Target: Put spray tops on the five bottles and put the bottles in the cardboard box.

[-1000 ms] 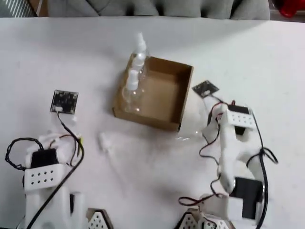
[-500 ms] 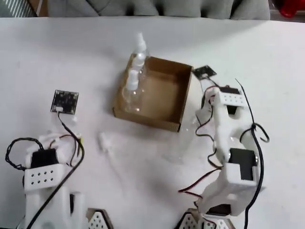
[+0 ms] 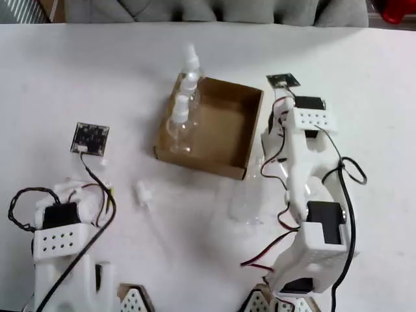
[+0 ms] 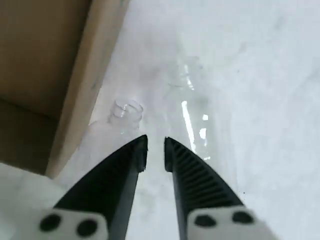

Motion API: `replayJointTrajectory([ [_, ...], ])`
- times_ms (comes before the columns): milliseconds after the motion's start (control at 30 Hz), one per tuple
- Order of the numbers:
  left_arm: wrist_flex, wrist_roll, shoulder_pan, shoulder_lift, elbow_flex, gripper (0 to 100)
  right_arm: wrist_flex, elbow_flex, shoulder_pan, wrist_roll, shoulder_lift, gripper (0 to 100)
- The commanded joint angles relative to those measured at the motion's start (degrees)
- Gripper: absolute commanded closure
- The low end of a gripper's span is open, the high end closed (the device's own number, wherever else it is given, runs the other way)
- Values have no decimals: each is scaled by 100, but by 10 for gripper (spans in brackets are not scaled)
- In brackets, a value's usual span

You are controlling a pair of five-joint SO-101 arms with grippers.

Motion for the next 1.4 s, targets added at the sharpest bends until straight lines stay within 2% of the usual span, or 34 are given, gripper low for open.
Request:
replayJointTrajectory([
  [0,-105,-62,84,-171,0,980,295,-70,-127,-211,-725,877],
  [167,-123,-62,84,-171,0,980,312,738,-453,-756,-1877,854],
  [367,-176,-62,66,-171,9,980,4,1626,-1095,-1952,-2325,737],
  [533,-176,-62,66,-171,18,980,-541,2207,-1086,-2031,-2114,730],
  [900,-176,-70,75,-171,18,980,-1305,2813,-1095,-2031,-1886,732],
  [1133,-176,-70,75,-171,18,980,-1288,2822,-1033,-1969,-1675,855],
  [1267,-176,-70,84,-171,18,980,-857,2822,-831,-1301,-1631,857],
  [1367,-176,-70,84,-171,18,980,-541,2804,-514,-404,-1640,859],
])
